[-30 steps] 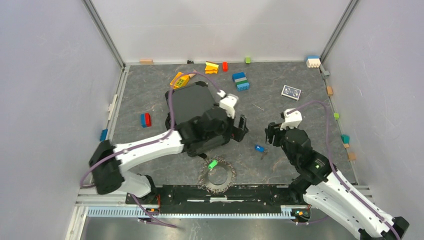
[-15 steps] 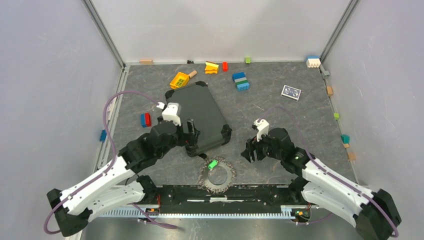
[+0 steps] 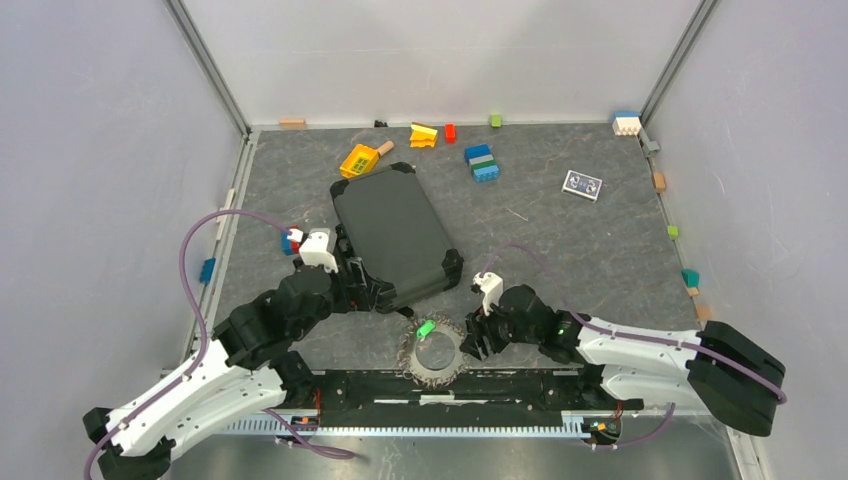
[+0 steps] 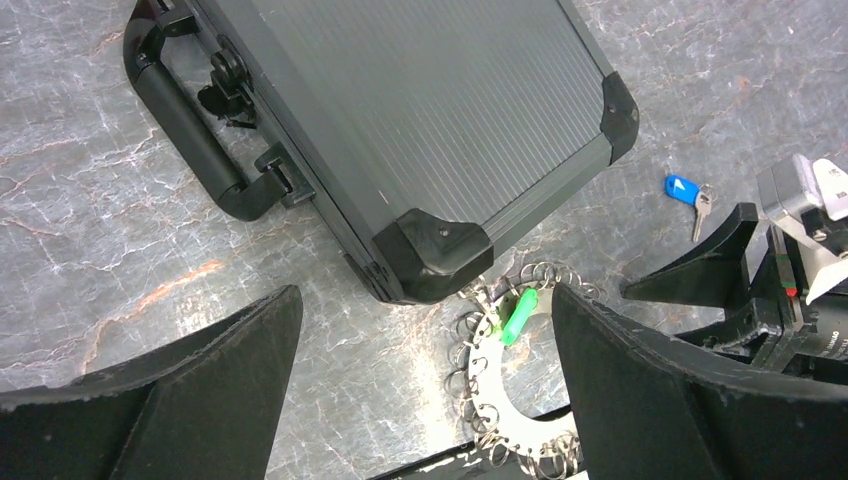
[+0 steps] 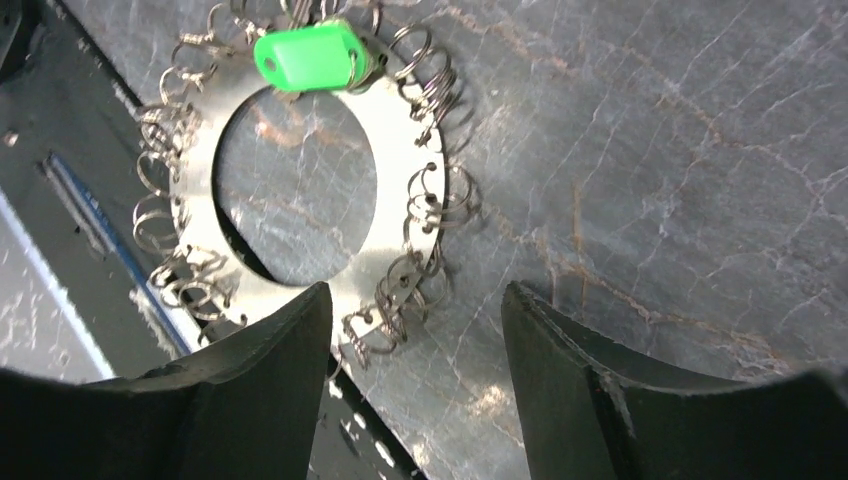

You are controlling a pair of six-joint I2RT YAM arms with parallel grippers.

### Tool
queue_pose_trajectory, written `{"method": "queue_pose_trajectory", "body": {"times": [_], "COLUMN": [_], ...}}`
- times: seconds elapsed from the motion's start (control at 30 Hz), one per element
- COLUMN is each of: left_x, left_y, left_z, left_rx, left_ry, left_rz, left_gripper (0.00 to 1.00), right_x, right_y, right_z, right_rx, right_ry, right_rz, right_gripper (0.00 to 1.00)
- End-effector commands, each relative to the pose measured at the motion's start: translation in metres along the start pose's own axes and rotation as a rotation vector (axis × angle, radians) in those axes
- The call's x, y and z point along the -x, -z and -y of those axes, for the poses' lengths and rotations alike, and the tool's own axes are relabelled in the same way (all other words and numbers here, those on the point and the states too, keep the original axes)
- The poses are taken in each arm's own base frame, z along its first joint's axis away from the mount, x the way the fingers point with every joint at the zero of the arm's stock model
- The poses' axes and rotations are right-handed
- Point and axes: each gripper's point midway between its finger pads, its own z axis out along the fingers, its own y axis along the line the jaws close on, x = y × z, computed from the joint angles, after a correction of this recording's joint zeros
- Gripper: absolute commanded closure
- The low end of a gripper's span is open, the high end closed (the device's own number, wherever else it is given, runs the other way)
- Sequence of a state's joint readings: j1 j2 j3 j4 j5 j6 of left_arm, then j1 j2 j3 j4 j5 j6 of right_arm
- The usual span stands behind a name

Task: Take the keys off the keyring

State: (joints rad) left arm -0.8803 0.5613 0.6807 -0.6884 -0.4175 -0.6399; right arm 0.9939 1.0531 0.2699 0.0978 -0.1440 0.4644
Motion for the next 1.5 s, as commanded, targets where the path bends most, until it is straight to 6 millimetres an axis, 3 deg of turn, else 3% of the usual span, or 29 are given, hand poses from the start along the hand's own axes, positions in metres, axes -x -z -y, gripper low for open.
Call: {"method": "queue_pose_trajectory", "body": {"times": [0.0, 0.07, 0.27, 0.47, 0.53, 0.63, 0.73, 0.83, 1.0, 1.17, 1.37, 1.47], "left_x": [0.009, 0.009, 0.011, 0.015, 0.017, 0.016, 0.016, 0.019, 0.025, 0.029, 0.023, 0.020], "left_y": [0.006, 0.006, 0.009, 0.011, 0.012, 0.011, 0.011, 0.014, 0.020, 0.024, 0.021, 0.019], "left_z": [0.000, 0.000, -0.003, -0.006, -0.006, -0.007, -0.008, -0.010, -0.020, -0.030, -0.029, -0.029], "left_rx": [0.000, -0.003, -0.004, 0.005, 0.005, 0.012, 0.019, 0.032, 0.081, 0.142, 0.146, 0.145], "left_ry": [0.010, -0.003, -0.039, -0.039, -0.038, -0.036, -0.034, -0.027, -0.029, -0.019, 0.011, 0.023], "left_rz": [0.024, 0.025, 0.029, 0.053, 0.062, 0.061, 0.058, 0.062, 0.074, 0.085, 0.065, 0.058], "left_gripper": [0.00, 0.00, 0.00, 0.00, 0.00, 0.00, 0.00, 0.00, 0.00, 0.00, 0.00, 0.00], "right_x": [0.023, 0.021, 0.035, 0.068, 0.078, 0.089, 0.093, 0.100, 0.109, 0.108, 0.080, 0.086], "right_y": [-0.010, -0.014, -0.021, 0.011, 0.023, 0.021, 0.012, 0.021, 0.057, 0.067, 0.033, 0.024], "right_z": [0.018, 0.023, 0.008, 0.054, 0.062, 0.047, 0.020, 0.022, 0.056, 0.064, 0.022, 0.015], "right_rx": [-0.173, -0.210, -0.157, -0.475, -0.545, -0.465, -0.307, -0.329, -0.522, -0.404, -0.067, -0.016], "right_ry": [-0.014, -0.006, 0.002, 0.035, 0.059, 0.116, 0.167, 0.147, 0.097, 0.010, 0.051, 0.002], "right_rz": [0.082, 0.073, 0.103, 0.205, 0.224, 0.240, 0.236, 0.275, 0.314, 0.337, 0.211, 0.255], "right_gripper": [0.35, 0.44, 0.79, 0.97, 0.99, 0.94, 0.60, 0.47, 0.42, 0.40, 0.39, 0.43]}}
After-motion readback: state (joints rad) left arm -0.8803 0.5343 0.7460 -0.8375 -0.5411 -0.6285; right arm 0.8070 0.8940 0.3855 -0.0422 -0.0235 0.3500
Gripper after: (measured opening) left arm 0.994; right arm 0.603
